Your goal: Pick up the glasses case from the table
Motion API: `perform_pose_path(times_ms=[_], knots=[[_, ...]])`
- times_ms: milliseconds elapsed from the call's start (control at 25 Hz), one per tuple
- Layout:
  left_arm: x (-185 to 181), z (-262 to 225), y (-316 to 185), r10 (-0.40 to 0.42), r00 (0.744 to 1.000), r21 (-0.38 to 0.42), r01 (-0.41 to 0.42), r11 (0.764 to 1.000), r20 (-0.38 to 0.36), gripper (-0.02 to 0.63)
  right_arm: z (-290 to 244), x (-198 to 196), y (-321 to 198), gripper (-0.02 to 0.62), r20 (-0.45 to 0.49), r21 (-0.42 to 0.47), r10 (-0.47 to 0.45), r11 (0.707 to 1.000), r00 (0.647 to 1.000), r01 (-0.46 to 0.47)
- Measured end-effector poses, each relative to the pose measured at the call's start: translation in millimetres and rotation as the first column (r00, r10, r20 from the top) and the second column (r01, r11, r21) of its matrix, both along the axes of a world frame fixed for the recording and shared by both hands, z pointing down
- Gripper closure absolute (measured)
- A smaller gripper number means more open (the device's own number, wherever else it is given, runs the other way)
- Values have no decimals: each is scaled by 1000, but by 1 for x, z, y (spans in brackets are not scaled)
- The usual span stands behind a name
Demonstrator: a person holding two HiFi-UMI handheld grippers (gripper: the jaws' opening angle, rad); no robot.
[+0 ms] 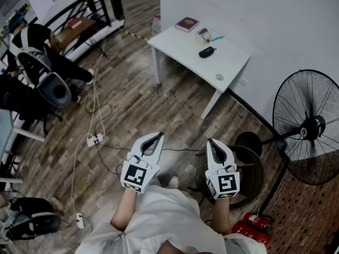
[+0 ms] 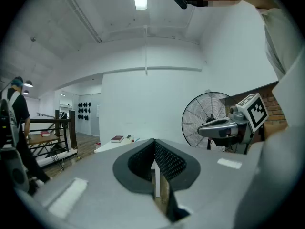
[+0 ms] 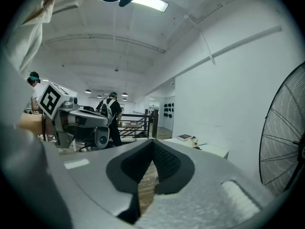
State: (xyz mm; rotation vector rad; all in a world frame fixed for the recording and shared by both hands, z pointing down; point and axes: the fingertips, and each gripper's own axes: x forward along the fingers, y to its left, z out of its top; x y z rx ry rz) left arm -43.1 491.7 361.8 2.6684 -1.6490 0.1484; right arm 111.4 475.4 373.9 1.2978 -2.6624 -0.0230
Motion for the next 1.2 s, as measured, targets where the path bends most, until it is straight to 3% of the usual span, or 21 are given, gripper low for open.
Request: perform_pose_path(times_ms=[360, 1200], knots=[[9, -7, -18, 25, 1000, 29, -25, 999, 8, 589, -5, -9, -21, 592, 38, 9, -11, 1000, 999, 11], [-56, 1, -185, 143, 989, 46, -141, 989, -44, 589, 4, -72, -165, 592, -27, -17, 127, 992, 992, -128]])
